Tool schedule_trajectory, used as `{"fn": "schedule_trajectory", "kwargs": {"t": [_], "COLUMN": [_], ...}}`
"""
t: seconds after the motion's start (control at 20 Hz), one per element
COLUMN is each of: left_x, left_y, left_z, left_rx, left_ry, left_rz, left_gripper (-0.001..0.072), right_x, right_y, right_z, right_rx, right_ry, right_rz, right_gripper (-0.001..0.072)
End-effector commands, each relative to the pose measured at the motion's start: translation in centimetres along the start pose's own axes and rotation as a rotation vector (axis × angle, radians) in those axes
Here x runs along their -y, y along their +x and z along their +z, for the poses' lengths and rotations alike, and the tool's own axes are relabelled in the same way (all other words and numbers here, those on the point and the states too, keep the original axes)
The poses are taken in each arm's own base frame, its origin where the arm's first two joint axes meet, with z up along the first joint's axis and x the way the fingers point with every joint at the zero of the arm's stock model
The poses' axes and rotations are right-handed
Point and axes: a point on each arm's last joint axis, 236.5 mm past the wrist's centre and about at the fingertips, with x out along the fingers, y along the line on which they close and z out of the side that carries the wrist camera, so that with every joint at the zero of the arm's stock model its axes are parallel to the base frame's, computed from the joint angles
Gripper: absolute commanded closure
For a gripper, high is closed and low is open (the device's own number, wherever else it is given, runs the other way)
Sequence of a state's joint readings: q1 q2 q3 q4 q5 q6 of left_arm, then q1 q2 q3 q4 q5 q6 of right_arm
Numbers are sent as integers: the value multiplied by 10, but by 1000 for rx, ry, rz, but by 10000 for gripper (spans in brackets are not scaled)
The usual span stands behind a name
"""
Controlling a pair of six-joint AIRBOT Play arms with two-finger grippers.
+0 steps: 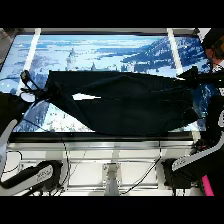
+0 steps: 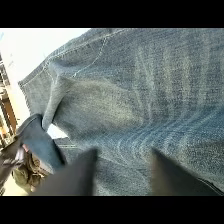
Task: Fold the clothes and pants, and hang the long-sleeved shirts on hangers.
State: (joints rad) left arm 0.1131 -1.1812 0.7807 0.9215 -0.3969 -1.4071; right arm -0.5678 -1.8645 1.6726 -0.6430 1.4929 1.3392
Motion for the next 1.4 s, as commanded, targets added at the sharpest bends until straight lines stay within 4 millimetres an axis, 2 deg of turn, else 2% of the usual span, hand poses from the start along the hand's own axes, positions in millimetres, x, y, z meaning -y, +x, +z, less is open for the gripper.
{"fn": "schedule_trajectory", "kwargs": {"t": [0.0,0.05,0.15,0.2,0.3,0.4,0.5,0.55,0.6,0.65,0.7,0.85,0.95,1.05,1.35], "left_x": [16,16,1,-11,-26,-27,-31,-34,-38,-40,-42,-44,-43,-43,-43], "left_y": [-58,-75,-104,-117,-137,-144,-141,-139,-137,-136,-135,-134,-134,-134,-134], "left_z": [0,-5,-18,-24,-32,-40,-52,-57,-63,-68,-72,-73,-72,-73,-72], "left_rx": [-38,-61,-112,-137,-143,-148,-178,-192,-206,-218,-227,-233,-229,-229,-229], "left_ry": [192,215,290,312,348,347,339,337,334,332,338,360,360,360,360], "left_rz": [-2,10,93,150,210,208,210,213,216,219,220,219,219,219,219], "left_gripper": [701,701,701,701,701,701,701,701,701,701,700,700,702,702,701], "right_x": [4,15,37,47,65,75,84,94,106,124,139,169,177,182,197], "right_y": [-5,-9,-21,-29,-46,-66,-85,-93,-99,-105,-109,-113,-112,-110,-90], "right_z": [-20,-30,-42,-51,-74,-104,-138,-156,-174,-187,-195,-224,-221,-212,-188], "right_rx": [-82,-121,-139,-142,-129,-104,-62,-33,-20,14,49,16,42,73,123], "right_ry": [0,6,43,62,105,184,244,293,336,407,472,579,590,592,627], "right_rz": [-6,-43,-117,-145,-179,-164,-149,-165,-195,-244,-282,-384,-401,-394,-310], "right_gripper": [569,567,583,648,675,674,665,606,462,369,354,354,351,250,248]}}
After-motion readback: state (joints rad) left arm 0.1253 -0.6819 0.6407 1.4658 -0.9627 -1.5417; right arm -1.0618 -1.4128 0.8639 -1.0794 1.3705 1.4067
